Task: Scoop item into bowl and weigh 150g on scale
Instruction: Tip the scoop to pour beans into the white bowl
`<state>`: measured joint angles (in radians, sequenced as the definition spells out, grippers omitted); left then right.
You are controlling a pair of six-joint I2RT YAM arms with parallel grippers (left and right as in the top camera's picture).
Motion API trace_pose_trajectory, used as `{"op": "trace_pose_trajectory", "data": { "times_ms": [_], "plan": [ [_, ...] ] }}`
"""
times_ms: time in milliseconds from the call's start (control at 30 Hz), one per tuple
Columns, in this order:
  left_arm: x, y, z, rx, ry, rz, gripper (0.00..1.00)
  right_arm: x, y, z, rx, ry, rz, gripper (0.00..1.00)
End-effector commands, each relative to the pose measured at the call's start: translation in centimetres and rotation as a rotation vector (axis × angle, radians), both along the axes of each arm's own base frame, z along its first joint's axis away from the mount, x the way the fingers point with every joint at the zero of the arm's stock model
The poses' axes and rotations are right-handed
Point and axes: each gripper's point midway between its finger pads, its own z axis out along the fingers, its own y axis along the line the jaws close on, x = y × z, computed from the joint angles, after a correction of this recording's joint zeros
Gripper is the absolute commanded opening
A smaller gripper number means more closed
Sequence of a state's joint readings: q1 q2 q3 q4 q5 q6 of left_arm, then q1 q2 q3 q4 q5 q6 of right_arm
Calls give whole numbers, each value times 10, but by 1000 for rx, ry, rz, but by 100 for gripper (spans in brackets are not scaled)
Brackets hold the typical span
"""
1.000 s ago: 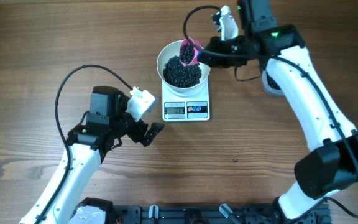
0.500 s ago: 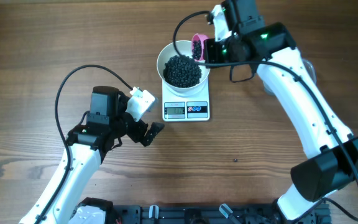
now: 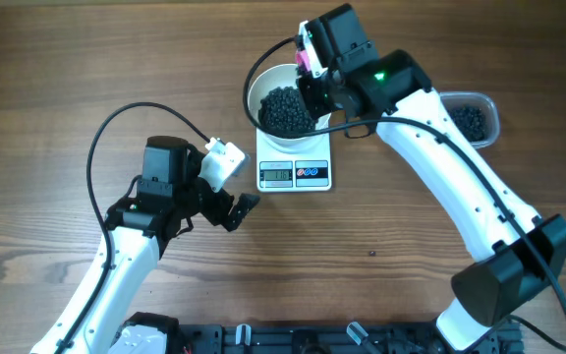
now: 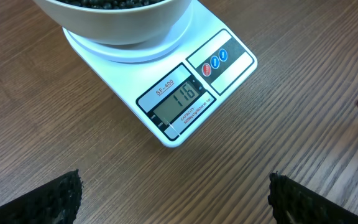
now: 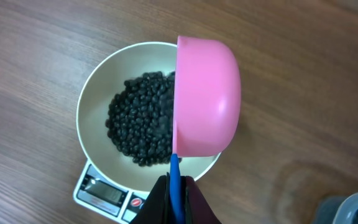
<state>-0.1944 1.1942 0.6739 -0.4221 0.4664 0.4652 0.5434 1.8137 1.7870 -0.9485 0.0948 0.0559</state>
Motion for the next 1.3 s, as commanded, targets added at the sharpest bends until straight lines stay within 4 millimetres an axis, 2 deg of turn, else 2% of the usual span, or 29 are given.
{"op": "trace_pose_trajectory", "data": {
  "times_ms": [0, 300, 767, 867, 967, 1133, 1267],
  "plan": [
    [-3, -1, -2, -13, 13, -3, 100, 5, 0, 21, -69, -97, 80, 4],
    [-3, -1, -2, -13, 13, -3, 100, 8, 4, 26, -159, -163, 169, 4],
    [-2, -1, -2, -13, 13, -3, 100, 9, 4, 26, -154, -163, 162, 4],
    [-2, -1, -2, -13, 13, -3, 100, 8, 6, 26, -128, -155, 147, 4],
    [-3, -1, -2, -13, 13, -3, 100, 2, 16, 24, -91, -133, 195, 4],
    [-3, -1, -2, -13, 13, -3, 100, 4, 8, 27, -225, -188, 180, 4],
    [-3, -1, -2, -13, 13, -3, 100, 5, 6, 30, -256, -208, 178, 4]
  ]
}}
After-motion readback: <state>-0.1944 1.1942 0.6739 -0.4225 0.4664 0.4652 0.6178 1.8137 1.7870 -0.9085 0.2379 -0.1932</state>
